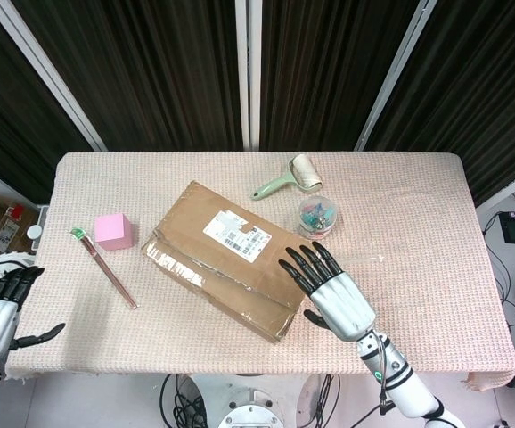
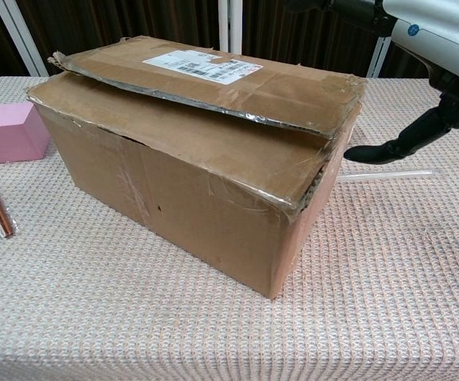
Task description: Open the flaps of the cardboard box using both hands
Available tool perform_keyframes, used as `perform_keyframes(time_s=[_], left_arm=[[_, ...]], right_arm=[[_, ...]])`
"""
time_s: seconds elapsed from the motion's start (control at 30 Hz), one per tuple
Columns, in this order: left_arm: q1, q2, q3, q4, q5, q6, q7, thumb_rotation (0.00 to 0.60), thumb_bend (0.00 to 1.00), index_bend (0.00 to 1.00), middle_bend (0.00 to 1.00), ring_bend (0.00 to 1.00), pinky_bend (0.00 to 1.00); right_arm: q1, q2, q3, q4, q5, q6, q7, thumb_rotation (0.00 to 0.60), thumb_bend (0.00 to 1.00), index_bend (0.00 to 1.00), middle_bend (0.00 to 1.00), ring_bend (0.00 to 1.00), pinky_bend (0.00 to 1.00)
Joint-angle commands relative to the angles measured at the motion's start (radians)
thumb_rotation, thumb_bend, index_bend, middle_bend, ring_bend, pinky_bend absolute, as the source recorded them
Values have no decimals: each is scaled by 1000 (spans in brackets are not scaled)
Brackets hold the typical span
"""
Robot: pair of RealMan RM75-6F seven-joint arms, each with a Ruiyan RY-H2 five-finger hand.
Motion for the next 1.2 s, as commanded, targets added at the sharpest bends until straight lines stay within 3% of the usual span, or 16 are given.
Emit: perform_keyframes(time_s=[0.03, 0.23, 0.77, 0.93, 1.2], left_arm=[[-1, 0, 0, 1, 1, -1, -1, 301, 95, 134, 145, 125, 233], [-6, 0, -3, 1, 0, -7, 0, 298, 95, 134, 144, 125, 234], [-5, 3, -4, 1, -2, -7, 0, 302, 95, 134, 144, 125, 233], [-3, 6, -4, 0, -2, -3, 1, 302, 95, 134, 145, 124, 233], [-5, 7, -3, 1, -3, -12, 0, 304, 96, 134, 145, 125, 233]], right_arm=[[8, -2, -3, 4, -7, 1, 13, 600, 144, 0, 0, 0, 0], [22, -6, -4, 18, -10, 4, 35, 600, 204, 0, 0, 0, 0], [69, -63, 20, 67, 21, 1, 28, 600, 229, 0, 0, 0, 0], [79, -56, 53, 72, 40, 20, 29, 600, 293, 0, 0, 0, 0], [86, -8, 131, 84, 69, 83, 44, 600, 292, 0, 0, 0, 0]])
